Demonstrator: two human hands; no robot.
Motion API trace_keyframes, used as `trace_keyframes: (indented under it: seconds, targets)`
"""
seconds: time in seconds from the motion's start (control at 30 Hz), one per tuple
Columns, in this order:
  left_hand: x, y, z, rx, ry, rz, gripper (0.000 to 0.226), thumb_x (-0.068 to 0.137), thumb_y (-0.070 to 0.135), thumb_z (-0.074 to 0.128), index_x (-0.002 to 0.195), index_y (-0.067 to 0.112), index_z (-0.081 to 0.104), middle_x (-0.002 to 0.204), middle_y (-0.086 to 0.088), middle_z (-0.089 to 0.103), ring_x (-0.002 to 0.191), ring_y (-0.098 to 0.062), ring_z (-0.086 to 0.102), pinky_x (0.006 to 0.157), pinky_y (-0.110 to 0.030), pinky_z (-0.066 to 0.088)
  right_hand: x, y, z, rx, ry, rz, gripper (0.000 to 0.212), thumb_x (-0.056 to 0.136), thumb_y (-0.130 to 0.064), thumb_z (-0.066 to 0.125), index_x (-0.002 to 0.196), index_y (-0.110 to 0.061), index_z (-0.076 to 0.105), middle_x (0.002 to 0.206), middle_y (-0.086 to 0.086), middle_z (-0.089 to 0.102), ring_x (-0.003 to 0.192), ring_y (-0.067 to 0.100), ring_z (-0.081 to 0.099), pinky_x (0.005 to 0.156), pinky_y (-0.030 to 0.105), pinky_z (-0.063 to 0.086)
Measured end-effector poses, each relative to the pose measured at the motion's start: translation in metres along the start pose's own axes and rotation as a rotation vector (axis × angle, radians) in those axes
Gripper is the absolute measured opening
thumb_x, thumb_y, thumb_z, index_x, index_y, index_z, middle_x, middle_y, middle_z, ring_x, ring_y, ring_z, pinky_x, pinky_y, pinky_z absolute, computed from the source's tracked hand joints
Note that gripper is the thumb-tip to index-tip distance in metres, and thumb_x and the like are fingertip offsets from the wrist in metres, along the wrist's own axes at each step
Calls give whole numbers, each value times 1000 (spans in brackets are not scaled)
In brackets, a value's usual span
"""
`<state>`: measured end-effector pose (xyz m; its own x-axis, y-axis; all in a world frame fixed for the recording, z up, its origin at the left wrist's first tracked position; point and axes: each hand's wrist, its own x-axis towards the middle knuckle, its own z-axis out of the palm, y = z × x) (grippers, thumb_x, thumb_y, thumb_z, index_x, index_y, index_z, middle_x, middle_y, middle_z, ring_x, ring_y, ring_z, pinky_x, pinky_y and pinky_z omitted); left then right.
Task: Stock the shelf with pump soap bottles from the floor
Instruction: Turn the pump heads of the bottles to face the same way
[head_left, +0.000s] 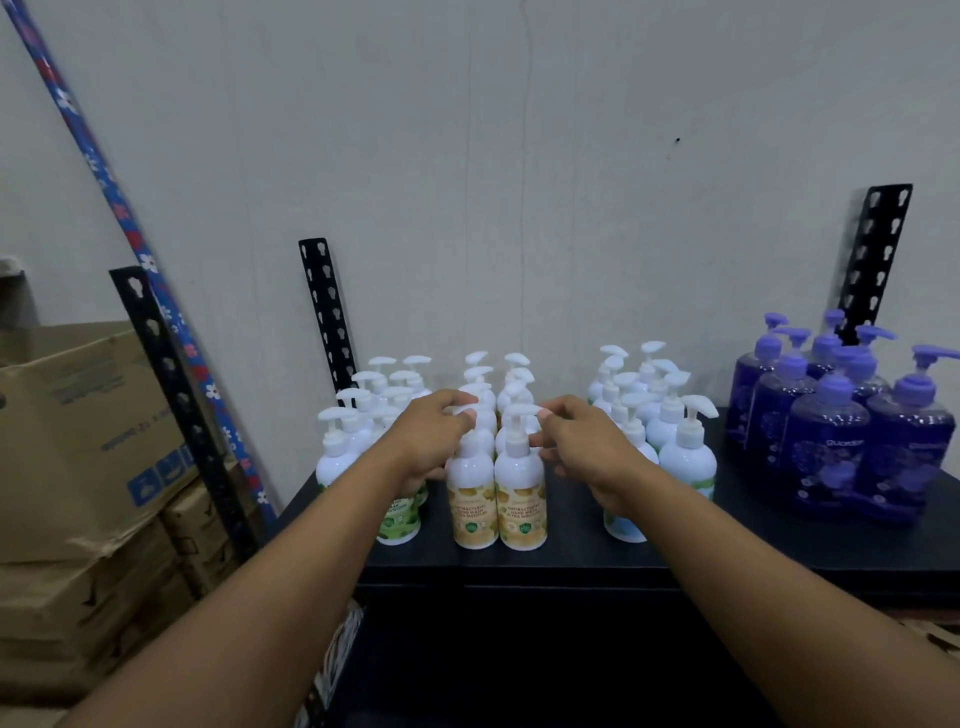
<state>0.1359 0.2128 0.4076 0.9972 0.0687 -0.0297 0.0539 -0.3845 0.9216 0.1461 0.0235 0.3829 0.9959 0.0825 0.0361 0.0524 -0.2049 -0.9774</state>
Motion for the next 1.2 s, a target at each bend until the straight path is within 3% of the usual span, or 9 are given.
trace_keyframes:
  seconds: [0.23, 0.57, 0.7, 0.77, 0.87, 1.03, 1.2]
  targets:
    - [5, 0, -10, -62, -125, -64, 27, 104, 20, 51, 122, 34, 65, 131, -7, 60, 124, -33, 59, 101, -58, 51, 5, -2, -2, 1, -26, 58, 21, 107, -29, 43, 119, -20, 58, 110, 8, 72, 87, 20, 60, 78, 36, 48]
    - [6, 0, -11, -78, -151, -74, 29, 106, 18, 47, 122, 35, 65, 132, -6, 59, 123, -29, 59, 104, -60, 47, 10, -1, -4, 1, -57, 83, 24, 106, -29, 45, 124, -19, 59, 110, 11, 73, 90, 22, 60, 79, 36, 48]
    - [6, 5, -15, -53, -109, -54, 31, 105, 27, 51, 134, 32, 57, 123, -2, 62, 114, -25, 62, 106, -57, 45, 17, -7, -14, 57, -102, 126, 27, 105, -35, 46, 125, -20, 56, 115, 10, 70, 94, 26, 63, 93, 40, 52]
    - [12, 9, -19, -51, 17, -15, 28, 104, 30, 51, 132, 29, 56, 113, -2, 64, 99, -23, 66, 101, -52, 51, 24, -13, -20, 83, -54, 119, 22, 106, -32, 45, 120, -19, 56, 106, 7, 69, 92, 25, 63, 100, 44, 49]
    - [23, 14, -21, -61, 118, 17, 21, 102, 26, 53, 122, 21, 59, 115, -6, 63, 92, -24, 66, 93, -45, 56, 36, -20, -22, 63, -34, 99, 18, 106, -24, 47, 116, -16, 59, 94, 4, 64, 88, 24, 59, 94, 41, 50]
    - [42, 21, -10, 16, 60, -3, 23, 101, 17, 53, 124, 16, 54, 99, -1, 53, 84, -20, 55, 77, -34, 57, 56, -24, -14, -8, -166, 114, 34, 101, -11, 47, 129, -23, 59, 101, 6, 51, 88, 29, 55, 97, 46, 55]
    - [52, 25, -7, 28, 16, -66, 15, 101, 9, 51, 110, 17, 61, 102, -5, 53, 79, -22, 52, 61, -28, 52, 65, -28, -13, -101, -188, 124, 41, 101, -10, 40, 134, -25, 59, 108, 8, 51, 86, 30, 55, 95, 49, 56]
